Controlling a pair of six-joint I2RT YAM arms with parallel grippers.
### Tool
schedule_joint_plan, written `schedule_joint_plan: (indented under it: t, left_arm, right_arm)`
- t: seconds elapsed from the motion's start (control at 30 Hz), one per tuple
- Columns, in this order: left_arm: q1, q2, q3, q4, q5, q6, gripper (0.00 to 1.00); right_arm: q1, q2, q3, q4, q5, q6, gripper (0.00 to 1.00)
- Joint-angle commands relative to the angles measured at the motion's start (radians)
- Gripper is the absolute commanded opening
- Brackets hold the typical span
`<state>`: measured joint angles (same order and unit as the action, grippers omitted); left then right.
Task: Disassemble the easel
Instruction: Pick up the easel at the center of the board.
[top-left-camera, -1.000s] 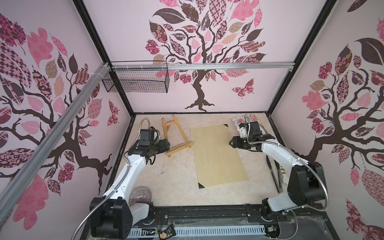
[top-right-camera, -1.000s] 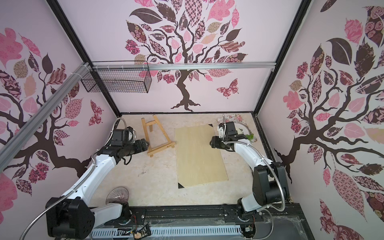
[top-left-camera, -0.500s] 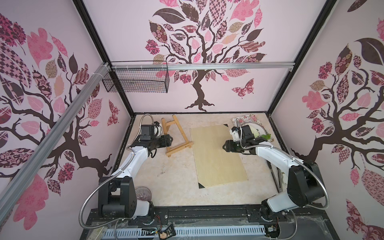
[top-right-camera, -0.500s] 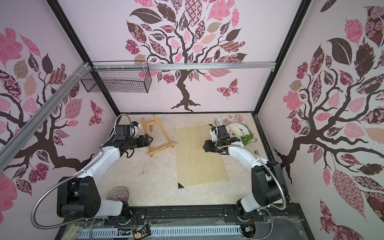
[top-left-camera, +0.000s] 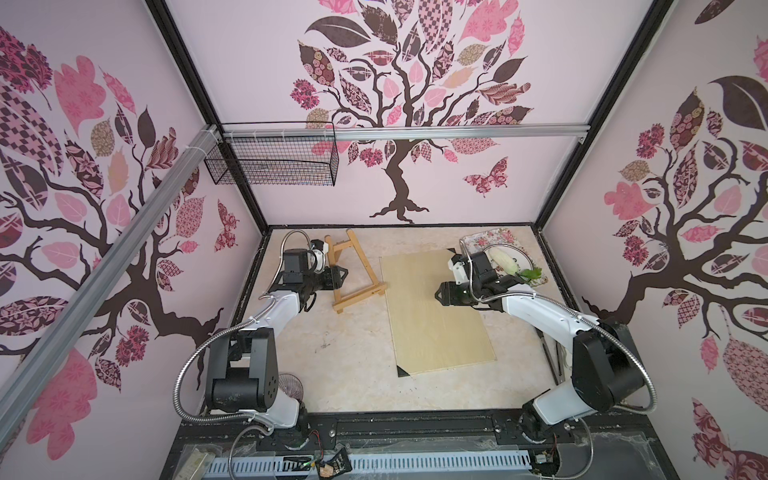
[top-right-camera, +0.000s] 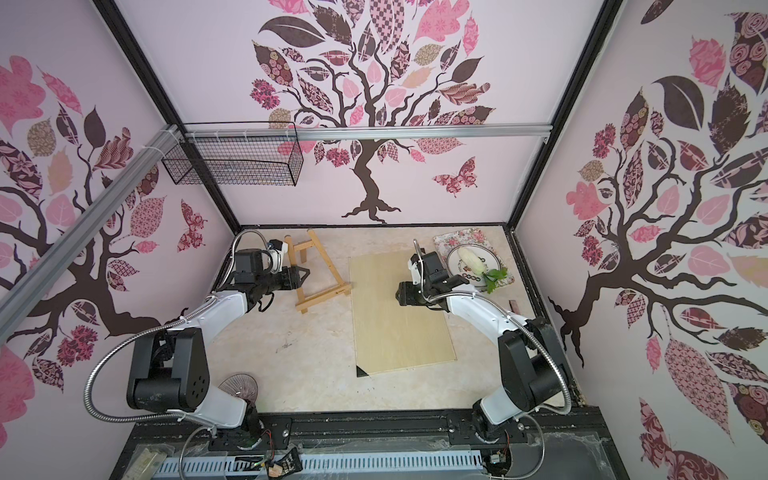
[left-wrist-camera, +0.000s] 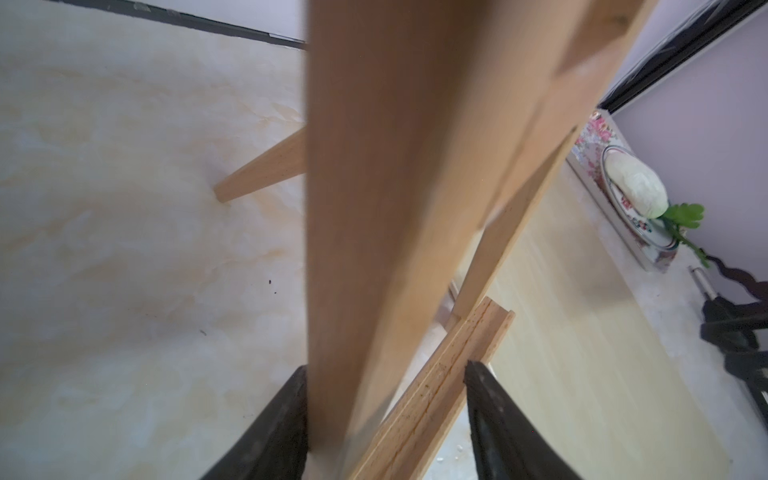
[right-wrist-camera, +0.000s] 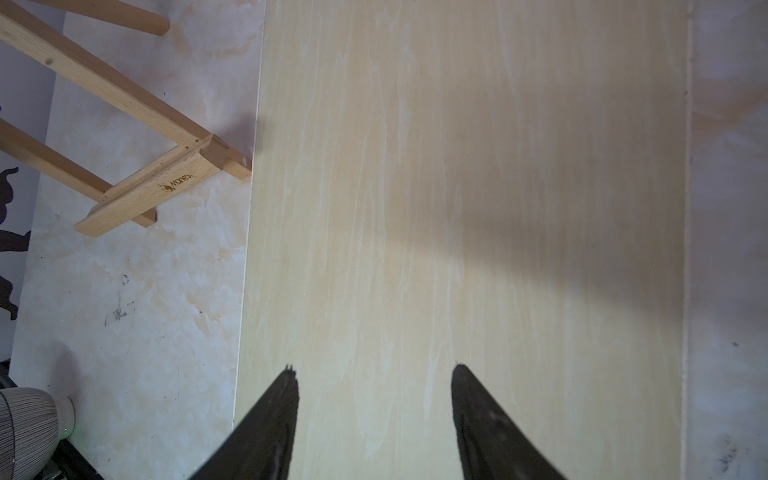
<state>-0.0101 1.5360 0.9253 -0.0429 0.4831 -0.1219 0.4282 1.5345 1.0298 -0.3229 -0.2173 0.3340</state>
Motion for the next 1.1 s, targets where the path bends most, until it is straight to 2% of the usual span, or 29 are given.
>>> schedule_joint_plan:
  t: [0.0, 0.27, 0.57, 0.83, 1.07]
  left_arm:
    - [0.001, -0.009, -0.031, 0.044, 0.041, 0.032, 0.48]
    - [0.001, -0.064, -0.031, 0.001, 0.010, 0.065, 0.18]
    - [0.001, -0.201, -0.045, -0.062, -0.006, 0.101, 0.01]
    - [0.001, -0.353, -0.066, -0.110, 0.039, 0.063, 0.00]
    - [-0.010, -0.540, -0.091, -0.169, 0.116, 0.011, 0.00]
  right_arm:
    - [0.012, -0.007, 0.025, 0.008, 0.024, 0.015, 0.61]
    - [0.031, -0.081, -0.008, 0.005, 0.048, 0.030, 0.61]
    - [0.057, -0.152, 0.017, -0.013, 0.063, 0.042, 0.62]
    - [0.109, -0.186, 0.095, -0.047, 0.093, 0.020, 0.61]
    - [0.206, -0.181, 0.199, -0.015, 0.136, -0.052, 0.61]
